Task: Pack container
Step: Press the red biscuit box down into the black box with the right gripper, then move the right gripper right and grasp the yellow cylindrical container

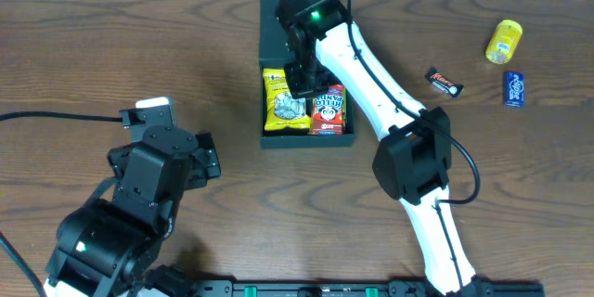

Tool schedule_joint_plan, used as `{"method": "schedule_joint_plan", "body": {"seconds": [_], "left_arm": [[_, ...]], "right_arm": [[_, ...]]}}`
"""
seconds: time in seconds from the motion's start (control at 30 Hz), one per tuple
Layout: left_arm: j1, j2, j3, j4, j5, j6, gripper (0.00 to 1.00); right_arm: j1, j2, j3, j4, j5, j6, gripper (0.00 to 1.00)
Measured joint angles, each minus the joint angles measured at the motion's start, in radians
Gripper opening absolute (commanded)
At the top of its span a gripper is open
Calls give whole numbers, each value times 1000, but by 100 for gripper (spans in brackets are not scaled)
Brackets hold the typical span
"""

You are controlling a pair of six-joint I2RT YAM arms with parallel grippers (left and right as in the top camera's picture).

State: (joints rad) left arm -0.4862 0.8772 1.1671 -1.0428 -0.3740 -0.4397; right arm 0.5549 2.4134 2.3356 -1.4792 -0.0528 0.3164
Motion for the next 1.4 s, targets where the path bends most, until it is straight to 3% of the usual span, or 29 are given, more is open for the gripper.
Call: {"method": "schedule_joint_plan", "body": {"seconds": [1.0,1.4], "left_arm": [[0,0,0,0,0,0,95],[0,0,0,0,0,0,95]], "right_arm": [[-24,2,-27,-61,64,-6,1],[-62,-36,157,5,22,-6,2]]}}
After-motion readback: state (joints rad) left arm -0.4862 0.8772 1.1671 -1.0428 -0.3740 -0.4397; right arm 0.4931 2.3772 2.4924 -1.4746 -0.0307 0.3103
